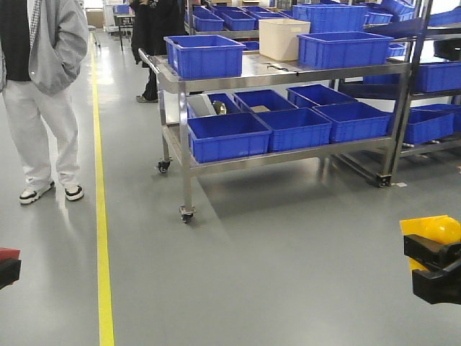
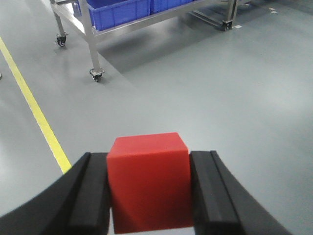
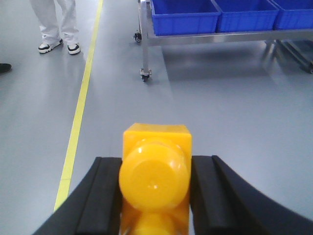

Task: Pick red and yellow blocks into blue bin
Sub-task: 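Drive the base away from the table to the large blue bin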

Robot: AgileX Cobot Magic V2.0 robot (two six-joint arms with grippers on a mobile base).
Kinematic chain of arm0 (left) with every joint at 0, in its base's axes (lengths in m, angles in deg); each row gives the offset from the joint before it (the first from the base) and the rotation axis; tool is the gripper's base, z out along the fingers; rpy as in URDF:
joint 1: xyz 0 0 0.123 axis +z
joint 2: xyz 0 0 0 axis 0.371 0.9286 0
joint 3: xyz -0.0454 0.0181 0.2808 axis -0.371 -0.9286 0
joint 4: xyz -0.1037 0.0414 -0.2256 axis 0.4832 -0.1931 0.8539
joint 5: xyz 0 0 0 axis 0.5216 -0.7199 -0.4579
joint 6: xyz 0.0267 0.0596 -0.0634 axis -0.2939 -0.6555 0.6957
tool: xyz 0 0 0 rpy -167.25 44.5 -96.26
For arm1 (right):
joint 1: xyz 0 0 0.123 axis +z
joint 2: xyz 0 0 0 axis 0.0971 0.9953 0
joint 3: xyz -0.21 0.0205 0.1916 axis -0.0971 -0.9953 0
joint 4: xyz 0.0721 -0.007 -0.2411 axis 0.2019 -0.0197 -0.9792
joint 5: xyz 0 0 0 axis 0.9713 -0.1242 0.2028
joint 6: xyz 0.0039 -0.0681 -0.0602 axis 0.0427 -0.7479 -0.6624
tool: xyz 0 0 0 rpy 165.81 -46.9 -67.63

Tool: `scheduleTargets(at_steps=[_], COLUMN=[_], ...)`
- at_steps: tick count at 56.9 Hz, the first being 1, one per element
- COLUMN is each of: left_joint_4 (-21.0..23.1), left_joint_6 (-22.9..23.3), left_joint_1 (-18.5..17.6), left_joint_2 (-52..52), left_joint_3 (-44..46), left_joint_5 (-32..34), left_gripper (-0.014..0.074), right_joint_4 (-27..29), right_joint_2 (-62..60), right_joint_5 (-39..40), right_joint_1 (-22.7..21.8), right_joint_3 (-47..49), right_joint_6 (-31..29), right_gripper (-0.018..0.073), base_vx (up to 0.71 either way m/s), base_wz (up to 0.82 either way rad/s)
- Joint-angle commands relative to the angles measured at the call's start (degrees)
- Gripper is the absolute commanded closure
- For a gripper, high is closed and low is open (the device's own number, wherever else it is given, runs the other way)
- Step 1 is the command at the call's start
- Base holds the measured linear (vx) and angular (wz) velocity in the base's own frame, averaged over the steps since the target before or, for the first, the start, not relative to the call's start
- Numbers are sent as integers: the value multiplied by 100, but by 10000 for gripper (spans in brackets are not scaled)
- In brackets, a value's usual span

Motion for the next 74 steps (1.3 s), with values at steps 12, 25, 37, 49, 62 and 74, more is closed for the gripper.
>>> scheduleTargets(at_steps=[12, 25, 37, 49, 62, 74], left_joint_4=[109, 109, 109, 109, 109, 109], left_joint_6=[49, 49, 49, 49, 49, 49], left_joint_1=[-27, -27, -27, -27, -27, -27], left_joint_2=[-40, -38, -38, -38, -38, -38], left_joint_3=[166, 166, 166, 166, 166, 166], left_joint_5=[413, 416, 421, 432, 426, 425], left_gripper=[594, 594, 594, 594, 594, 594], right_joint_4=[-14, -14, -14, -14, -14, -14], right_joint_2=[-56, -55, -55, -55, -55, -57], right_joint_5=[466, 473, 473, 473, 473, 478], right_joint_1=[-30, -30, -30, -30, -30, -30], right_joint_3=[180, 180, 180, 180, 180, 180], right_joint_6=[-71, -71, -71, -71, -71, -71], right_gripper=[569, 569, 569, 569, 569, 569], base_vx=[38, 45, 49, 51, 53, 54], base_wz=[3, -14, -21, -23, -23, -29])
